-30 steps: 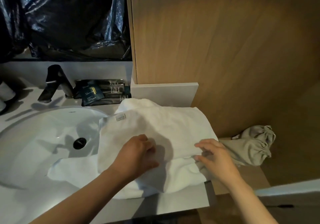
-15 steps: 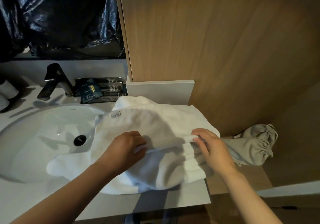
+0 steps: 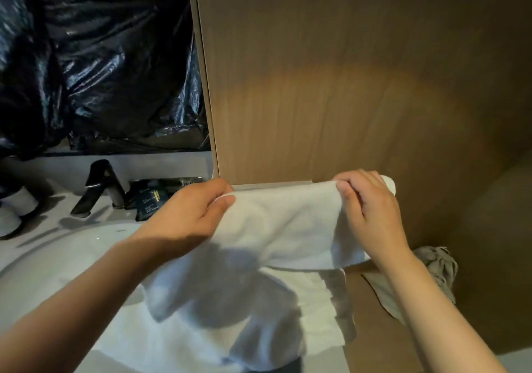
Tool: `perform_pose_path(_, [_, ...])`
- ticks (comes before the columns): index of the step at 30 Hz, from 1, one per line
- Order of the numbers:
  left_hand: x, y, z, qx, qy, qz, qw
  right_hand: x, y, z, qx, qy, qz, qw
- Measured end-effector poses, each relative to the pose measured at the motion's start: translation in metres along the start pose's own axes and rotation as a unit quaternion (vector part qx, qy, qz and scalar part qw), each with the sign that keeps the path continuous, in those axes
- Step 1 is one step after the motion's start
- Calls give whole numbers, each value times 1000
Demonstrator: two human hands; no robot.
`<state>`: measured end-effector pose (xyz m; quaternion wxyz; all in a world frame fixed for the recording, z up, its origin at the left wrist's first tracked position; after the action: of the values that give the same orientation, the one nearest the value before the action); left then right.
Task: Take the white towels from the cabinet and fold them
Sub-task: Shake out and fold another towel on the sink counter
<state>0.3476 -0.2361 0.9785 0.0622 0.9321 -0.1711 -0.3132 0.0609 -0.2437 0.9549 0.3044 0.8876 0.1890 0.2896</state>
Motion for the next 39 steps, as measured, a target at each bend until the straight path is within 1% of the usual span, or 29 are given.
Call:
perform_pose_path(2, [-2, 4, -8, 38, -71, -8, 997, 2, 10, -9, -4, 6, -6, 1000])
perform_pose_path(3, [3, 8, -7, 66, -97, -27, 993, 1, 15, -9, 10, 2, 0, 1000])
perform_pose_path(5, [19, 17, 3, 124, -109, -76, 983, -6, 23, 3, 86, -29, 34, 995])
perform_pose_path(7, [43, 22, 21, 175, -70, -123, 974, -13, 25, 29, 198, -66, 79, 975])
perform_pose_path(8, [56, 23, 32, 195, -38, -145, 969, -17, 21, 44, 239, -58, 102, 964])
perform_pose_path(9, [69, 22, 44, 213, 2, -166, 963, -18, 16, 59, 267, -30, 126, 955])
perform_pose_path(11, [93, 20, 63, 230, 105, -196, 948, -19, 4, 79, 289, 34, 175, 941])
perform_pose_path(12, [102, 19, 69, 222, 141, -202, 943, -20, -3, 85, 285, 56, 192, 937])
perform_pose_path(14, [114, 20, 75, 202, 163, -209, 943, -22, -18, 91, 266, 69, 212, 938])
perform_pose_path(17, [115, 28, 80, 193, 187, -184, 945, -25, -45, 91, 217, 77, 252, 940])
perform_pose_path(22, [95, 53, 104, 175, 167, -108, 964, -20, -95, 79, 140, 65, 346, 925])
perform_pose_path(24, [89, 65, 118, 186, 133, -109, 967, -16, -110, 76, 136, 51, 375, 916])
perform_pose_path(26, [84, 75, 132, 201, 125, -116, 965, -13, -122, 75, 136, 30, 393, 909])
perform_pose_path(28, [83, 83, 142, 206, 133, -105, 964, -11, -131, 75, 133, 9, 425, 896])
perform_pose_path(30, [83, 89, 151, 199, 114, -84, 970, -10, -139, 76, 144, -1, 469, 871])
perform_pose_path(32, [81, 92, 158, 202, 90, -84, 972, -8, -144, 81, 161, 17, 513, 843])
perform_pose_path(34, [79, 96, 165, 208, 78, -80, 972, -5, -147, 87, 155, 39, 544, 824])
perform_pose_path(37, [75, 103, 175, 253, 65, -79, 962, -1, -144, 96, 138, 54, 576, 804])
perform_pose_path(39, [77, 108, 180, 277, 65, -86, 955, 0, -143, 101, 128, 52, 586, 798])
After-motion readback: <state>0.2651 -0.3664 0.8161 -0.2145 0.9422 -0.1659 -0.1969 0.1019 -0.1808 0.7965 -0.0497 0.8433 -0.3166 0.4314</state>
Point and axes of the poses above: each hand's wrist, its own y-axis towards the middle knuckle, its own z-axis out of the palm, x = y × z, the point moved 1 cm from there along y, towards the middle knuckle, and after that the axes turned 5 degrees about -z, right-handed, at the moved point
